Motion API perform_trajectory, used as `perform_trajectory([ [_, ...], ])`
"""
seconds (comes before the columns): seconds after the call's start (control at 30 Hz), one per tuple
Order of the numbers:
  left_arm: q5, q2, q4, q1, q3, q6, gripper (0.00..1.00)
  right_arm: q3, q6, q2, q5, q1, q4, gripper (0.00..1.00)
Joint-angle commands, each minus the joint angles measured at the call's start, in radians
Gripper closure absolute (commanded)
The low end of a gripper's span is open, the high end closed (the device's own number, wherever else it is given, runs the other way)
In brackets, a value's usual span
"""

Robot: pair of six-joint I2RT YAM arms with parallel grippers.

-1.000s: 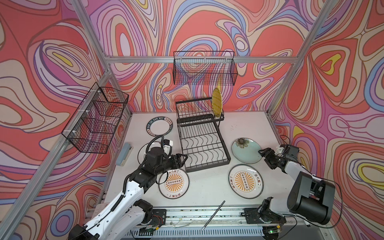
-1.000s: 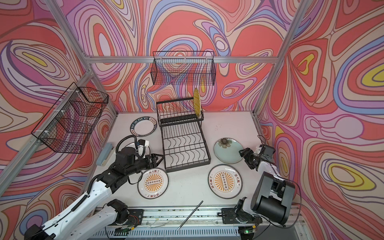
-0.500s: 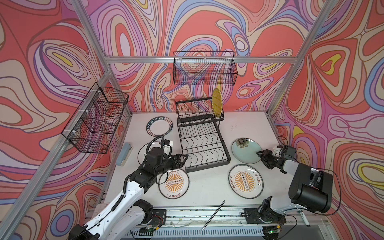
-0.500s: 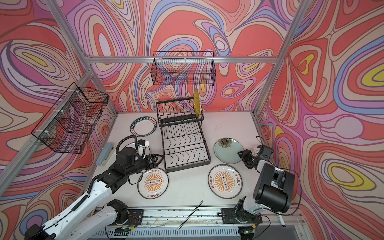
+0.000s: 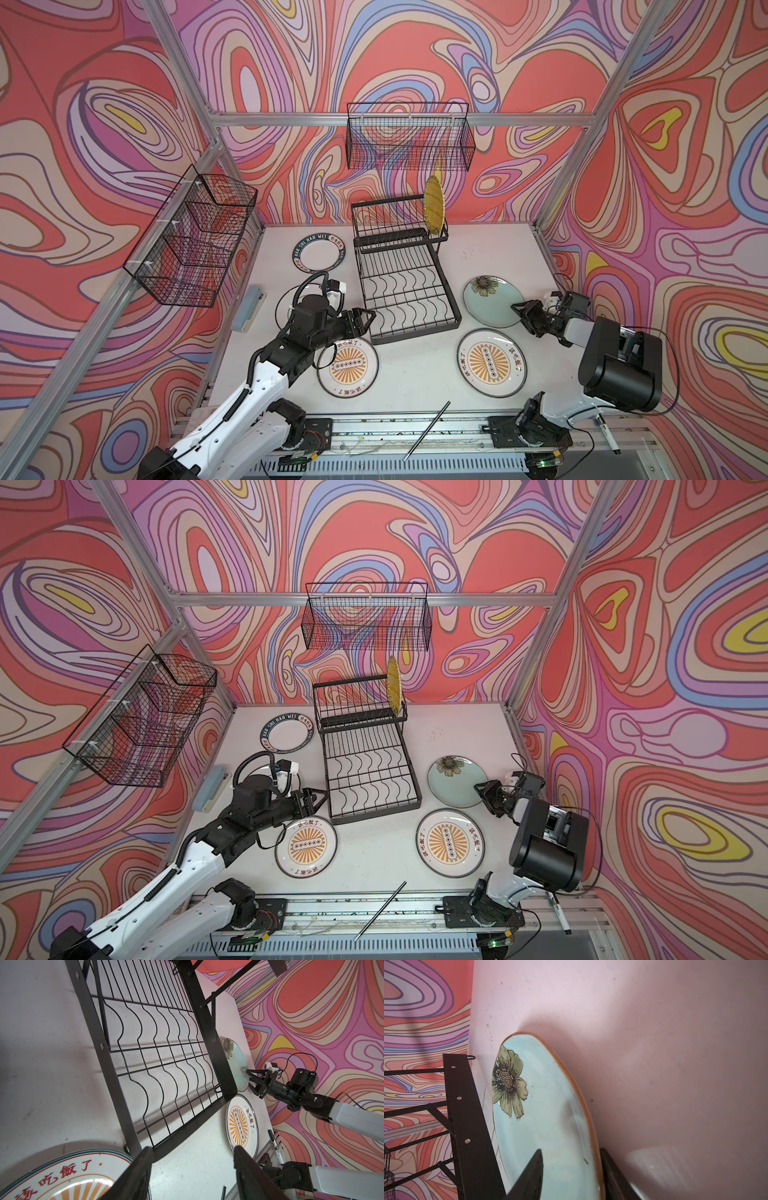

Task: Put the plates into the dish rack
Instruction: 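Close the right gripper on the flower plate's rim nearest the robot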

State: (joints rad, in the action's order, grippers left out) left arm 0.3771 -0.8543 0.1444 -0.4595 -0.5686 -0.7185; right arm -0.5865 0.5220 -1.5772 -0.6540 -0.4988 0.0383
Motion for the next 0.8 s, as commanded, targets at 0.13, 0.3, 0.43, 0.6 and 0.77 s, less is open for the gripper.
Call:
perform_trajectory([
  [0.13,-0.001,-0.002,-0.028,-0.006,0.008,-0.009,0.35,0.020,0.029,-0.042,-0.029,-0.004,0.074,0.59],
  [0.3,0.006,-0.020,-0.039,-0.006,0.007,-0.012,0.35,0.021,0.033,-0.074,-0.038,-0.004,0.096,0.62],
  [0.43,0.005,-0.020,-0.041,-0.006,0.008,-0.012,0.35,0.031,0.038,-0.091,-0.040,-0.004,0.115,0.65],
  [0.6,0.003,-0.017,-0.039,-0.005,0.009,-0.012,0.35,0.031,0.038,-0.099,-0.044,-0.004,0.121,0.69],
  [0.77,0.002,-0.015,-0.037,-0.006,0.010,-0.012,0.35,0.033,0.037,-0.095,-0.040,-0.004,0.120,0.73],
])
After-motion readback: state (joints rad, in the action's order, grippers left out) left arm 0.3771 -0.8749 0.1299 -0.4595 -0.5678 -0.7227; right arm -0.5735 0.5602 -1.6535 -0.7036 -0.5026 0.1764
